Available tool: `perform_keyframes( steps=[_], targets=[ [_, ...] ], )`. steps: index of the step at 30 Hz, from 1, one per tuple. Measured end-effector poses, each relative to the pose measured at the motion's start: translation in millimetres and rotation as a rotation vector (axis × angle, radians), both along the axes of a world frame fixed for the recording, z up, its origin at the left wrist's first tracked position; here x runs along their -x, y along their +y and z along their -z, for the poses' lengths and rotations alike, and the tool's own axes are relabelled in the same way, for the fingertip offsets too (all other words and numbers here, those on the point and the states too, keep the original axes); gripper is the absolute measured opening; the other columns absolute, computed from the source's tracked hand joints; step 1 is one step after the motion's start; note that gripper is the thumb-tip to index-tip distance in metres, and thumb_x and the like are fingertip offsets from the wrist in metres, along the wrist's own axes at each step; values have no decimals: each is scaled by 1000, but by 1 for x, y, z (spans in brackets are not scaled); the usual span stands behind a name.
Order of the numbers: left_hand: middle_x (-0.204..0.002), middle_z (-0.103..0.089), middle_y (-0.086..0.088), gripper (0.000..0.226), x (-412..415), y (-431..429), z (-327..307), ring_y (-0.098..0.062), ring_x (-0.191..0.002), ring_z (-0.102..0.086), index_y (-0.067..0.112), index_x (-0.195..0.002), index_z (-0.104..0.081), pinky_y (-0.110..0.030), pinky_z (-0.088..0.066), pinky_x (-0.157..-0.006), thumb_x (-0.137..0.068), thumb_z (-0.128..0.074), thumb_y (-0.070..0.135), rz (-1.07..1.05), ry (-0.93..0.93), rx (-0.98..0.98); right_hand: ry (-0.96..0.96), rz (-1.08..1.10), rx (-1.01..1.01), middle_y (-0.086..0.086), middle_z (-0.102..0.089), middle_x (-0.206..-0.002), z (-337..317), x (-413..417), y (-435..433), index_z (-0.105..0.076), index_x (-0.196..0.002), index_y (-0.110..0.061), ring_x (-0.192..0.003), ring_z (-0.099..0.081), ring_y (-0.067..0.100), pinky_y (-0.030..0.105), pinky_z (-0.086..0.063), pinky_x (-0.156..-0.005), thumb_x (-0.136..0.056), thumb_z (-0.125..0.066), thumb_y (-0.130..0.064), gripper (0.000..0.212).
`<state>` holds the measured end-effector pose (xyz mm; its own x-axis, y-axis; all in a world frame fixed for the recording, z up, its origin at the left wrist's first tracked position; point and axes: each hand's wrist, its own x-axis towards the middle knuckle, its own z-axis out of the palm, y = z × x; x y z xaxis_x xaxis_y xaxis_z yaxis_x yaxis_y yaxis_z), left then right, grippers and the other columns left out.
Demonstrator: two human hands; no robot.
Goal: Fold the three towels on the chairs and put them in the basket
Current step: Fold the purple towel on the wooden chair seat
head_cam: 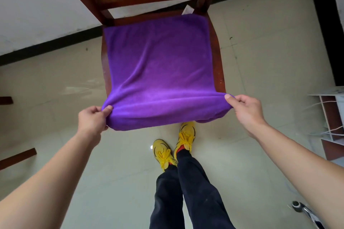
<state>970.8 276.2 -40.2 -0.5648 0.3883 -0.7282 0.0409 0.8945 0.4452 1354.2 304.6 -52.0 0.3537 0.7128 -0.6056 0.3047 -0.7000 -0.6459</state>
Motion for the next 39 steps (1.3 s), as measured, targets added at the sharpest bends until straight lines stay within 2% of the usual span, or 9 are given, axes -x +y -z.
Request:
perform_keyframes(
  steps=[4,7,13,17,20,23,29,35,39],
  targets=[
    [-63,-46,-4,34,8,41,-4,-16,-52,-40,18,-64,-44,-24,-39,-42,-86,-70,14,26,28,-80,30,-24,-6,6,-48,-64,-7,12,30,-56,-58,-16,-62,-41,14,28,-33,-60,-86,-70,-29,34],
    [-68,-50,0,32,7,82,0,-12,-55,-46,20,-68,-45,-16,-37,-34,-86,-70,13,-64,29,-170,91,67,21,3,-61,-75,-4,23,63,-59,-65,-15,-69,-52,14,28,-42,-62,-87,-69,-31,30],
    [-75,-56,-3,34,9,94,19,-11,-52,-48,16,-107,-45,-16,-38,-36,-85,-71,21,-157,-1,-127,101,-8,120,-3,-67,-91,13,28,89,-62,-82,-24,-75,-60,12,25,-43,-59,-87,-67,-37,15],
    [-71,-56,-8,35,-1,25,36,-17,-59,-46,17,-73,-50,-29,-42,-59,-72,-83,28,-52,31,59,-72,-42,227,5,-71,-92,30,12,44,-63,-84,-22,-79,-65,21,33,-49,-71,-73,-80,-34,24],
    [-56,-46,-5,40,-22,-25,43,-17,-50,-37,15,-60,-45,-27,-31,-50,-71,-84,19,56,-17,193,-90,-178,413,1,-56,-59,34,10,1,-52,-57,-17,-54,-48,20,26,-37,-56,-71,-83,-26,35],
    [-53,-42,-5,44,-32,-54,51,-19,-52,-34,15,-52,-42,-29,-29,-54,-72,-82,14,96,-53,264,-147,-322,520,1,-45,-52,38,9,-25,-45,-50,-16,-54,-42,21,28,-32,-58,-72,-82,-25,44],
    [-63,-49,-8,21,-21,-36,22,-20,-61,-44,8,-64,-54,-26,-36,-53,-81,-68,7,11,-39,90,-14,-133,226,9,-50,-67,15,5,-6,-62,-74,5,-64,-42,19,31,-33,-59,-81,-75,-24,32],
    [-61,-50,-5,25,4,39,2,-1,-37,-45,12,-65,-53,-11,-37,-39,-84,-70,10,-40,-37,-108,-58,-96,50,10,-53,-71,5,17,75,-53,-62,-18,-70,-47,19,34,-36,-59,-85,-70,-27,30],
    [-65,-57,-4,18,9,82,10,-7,-47,-49,14,-71,-60,-18,-41,-55,-82,-73,21,36,153,-131,-303,-325,115,2,-63,-81,12,27,115,-65,-81,-19,-78,-58,21,32,-48,-76,-79,-73,-37,20]
  ],
)
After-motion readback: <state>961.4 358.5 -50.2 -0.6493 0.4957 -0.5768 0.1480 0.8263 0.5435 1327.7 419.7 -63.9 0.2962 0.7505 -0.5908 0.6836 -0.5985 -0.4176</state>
